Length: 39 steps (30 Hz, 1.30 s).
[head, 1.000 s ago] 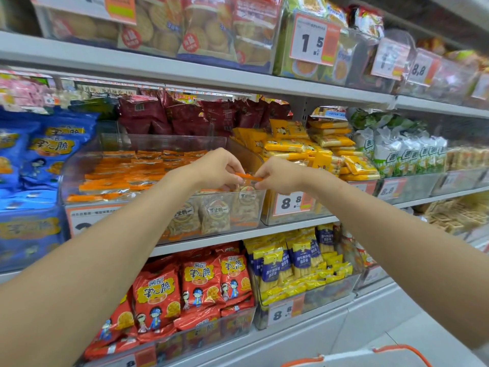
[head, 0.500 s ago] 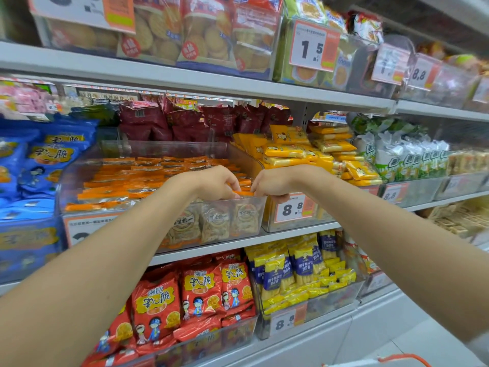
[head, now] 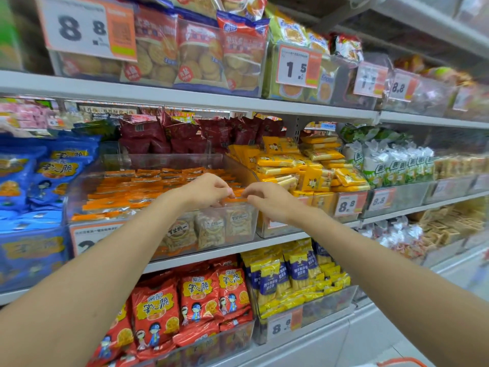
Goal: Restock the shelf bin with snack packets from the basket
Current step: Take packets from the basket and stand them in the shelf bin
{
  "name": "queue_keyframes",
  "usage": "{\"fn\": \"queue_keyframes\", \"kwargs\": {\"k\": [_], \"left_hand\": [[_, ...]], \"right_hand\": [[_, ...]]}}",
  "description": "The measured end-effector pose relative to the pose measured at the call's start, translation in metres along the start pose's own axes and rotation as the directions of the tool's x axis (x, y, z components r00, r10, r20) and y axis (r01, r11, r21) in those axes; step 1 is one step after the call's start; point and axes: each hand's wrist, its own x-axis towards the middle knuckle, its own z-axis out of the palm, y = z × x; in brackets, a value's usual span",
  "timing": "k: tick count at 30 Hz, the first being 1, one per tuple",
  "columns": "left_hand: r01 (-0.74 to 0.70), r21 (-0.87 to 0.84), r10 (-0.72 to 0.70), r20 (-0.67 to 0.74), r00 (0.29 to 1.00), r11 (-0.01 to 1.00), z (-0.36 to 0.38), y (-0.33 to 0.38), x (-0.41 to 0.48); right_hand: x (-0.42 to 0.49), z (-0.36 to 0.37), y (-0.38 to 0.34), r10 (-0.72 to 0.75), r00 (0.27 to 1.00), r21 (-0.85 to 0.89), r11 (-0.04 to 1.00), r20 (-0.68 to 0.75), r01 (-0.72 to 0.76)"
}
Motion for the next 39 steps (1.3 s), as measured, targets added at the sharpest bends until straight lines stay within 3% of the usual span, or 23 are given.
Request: {"fn": "queue_keyframes", "kwargs": {"k": [3,7,10,14,18,22,28,36,39], "left_hand": [[-0.116,0.103,0.142,-0.298,0.944,0.988,0.007,0.009,-0.007],[-0.185,0.255,0.287,-0.457,0.842,0.949,0.035,0.03,-0.022],[-0.221,0.242,0.297,-0.347,0.89,0.945,0.075,0.044,-0.028],[-0.174,0.21,0.204,-0.129,0.97,0.962,0.151,0.039,-0.026],[-0.107,0.087,0.101,0.071,0.992,0.99,0.241,0.019,-0.023],[-0.056,-0.029,0.062,0.278,0.958,0.998,0.336,0.0,-0.029],[0.083,-0.102,-0.013,0.554,0.832,0.991,0.465,-0.029,-0.055],[0.427,-0.107,-0.268,0.637,0.723,0.898,0.568,-0.087,-0.092],[0.444,-0.081,-0.294,0.641,0.709,0.892,0.585,-0.101,-0.081]], "right_hand": [[-0.022,0.009,0.012,-0.103,0.939,0.003,0.994,-0.328,0.11],[-0.048,0.019,0.027,-0.107,0.866,0.02,0.991,-0.488,0.133],[-0.071,0.03,0.043,-0.032,0.848,0.095,0.991,-0.528,0.096],[-0.118,0.054,0.086,0.104,0.853,0.173,0.985,-0.511,-0.017],[-0.181,0.088,0.139,0.251,0.837,0.222,0.962,-0.487,-0.159],[-0.256,0.135,0.195,0.44,0.813,0.281,0.893,-0.382,-0.351],[-0.37,0.206,0.276,0.679,0.731,0.249,0.72,-0.064,-0.647],[-0.474,0.298,0.357,0.827,0.52,0.004,0.532,0.214,-0.847],[-0.481,0.319,0.382,0.841,0.45,-0.105,0.498,0.301,-0.861]]}}
